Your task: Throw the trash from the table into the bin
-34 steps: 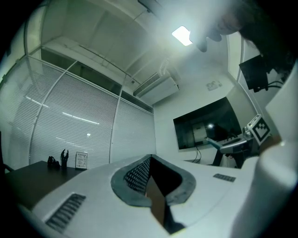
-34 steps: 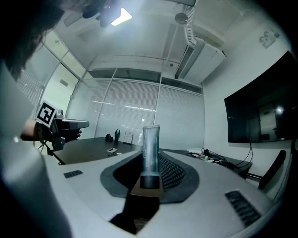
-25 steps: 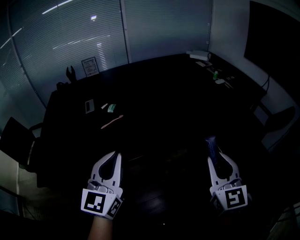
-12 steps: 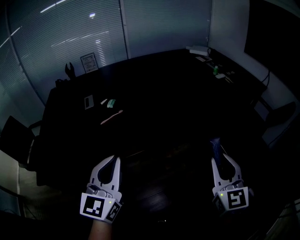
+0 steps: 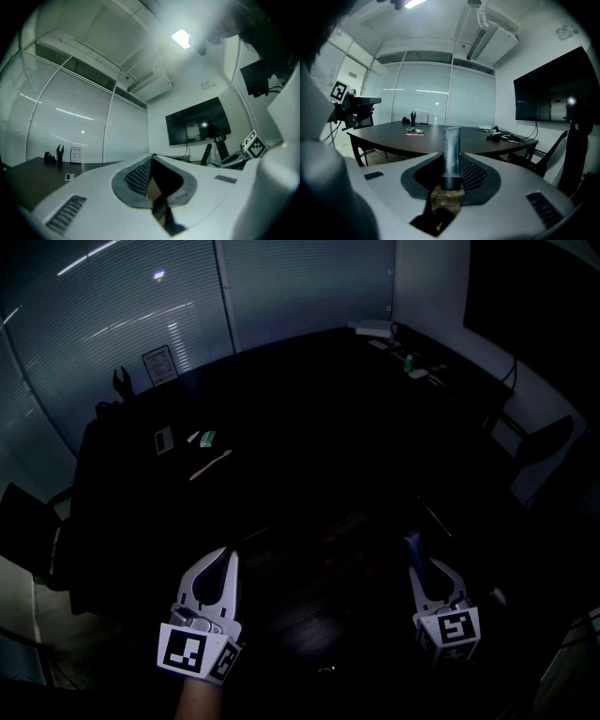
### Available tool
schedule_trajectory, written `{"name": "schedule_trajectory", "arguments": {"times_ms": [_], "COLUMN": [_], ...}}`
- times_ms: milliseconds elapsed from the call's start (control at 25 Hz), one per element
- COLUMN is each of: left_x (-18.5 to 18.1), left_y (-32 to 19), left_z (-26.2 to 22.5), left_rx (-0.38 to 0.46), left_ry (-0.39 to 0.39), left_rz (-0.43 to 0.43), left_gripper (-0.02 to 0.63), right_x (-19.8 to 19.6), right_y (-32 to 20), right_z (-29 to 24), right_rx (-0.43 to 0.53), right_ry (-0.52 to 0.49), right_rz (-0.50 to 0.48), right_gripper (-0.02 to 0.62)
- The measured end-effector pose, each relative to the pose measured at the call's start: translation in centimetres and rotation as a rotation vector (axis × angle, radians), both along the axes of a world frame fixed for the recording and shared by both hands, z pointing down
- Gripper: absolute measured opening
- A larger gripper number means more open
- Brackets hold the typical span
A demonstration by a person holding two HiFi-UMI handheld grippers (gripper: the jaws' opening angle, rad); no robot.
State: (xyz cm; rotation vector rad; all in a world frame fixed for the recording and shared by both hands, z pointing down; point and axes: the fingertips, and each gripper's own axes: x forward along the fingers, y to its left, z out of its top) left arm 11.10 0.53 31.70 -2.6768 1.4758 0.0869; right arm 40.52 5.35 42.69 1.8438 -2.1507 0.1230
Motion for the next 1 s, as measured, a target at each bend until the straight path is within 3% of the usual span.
{"name": "schedule_trajectory", "arguments": {"times_ms": [640,1000], "left_x": [-0.1,0.8], "left_y": [-0.5,-1.3], "left_z": [-0.4,0.1], "left_rx": [0.012,0.004], "left_ry": [-0.009,-0.019], "left_rz": [-0.020,-0.017], "left_gripper": [0.000,0.000], "right_x": [2.9,2.4], "right_y": [1.2,2.6], "right_z": [18.4,24.2], "right_rx": [-0.582,-0.819], "right_ry": [0.112,0.139], "right_rz": [-0.102,-0.174], "right_gripper": [0.110,0.110]}}
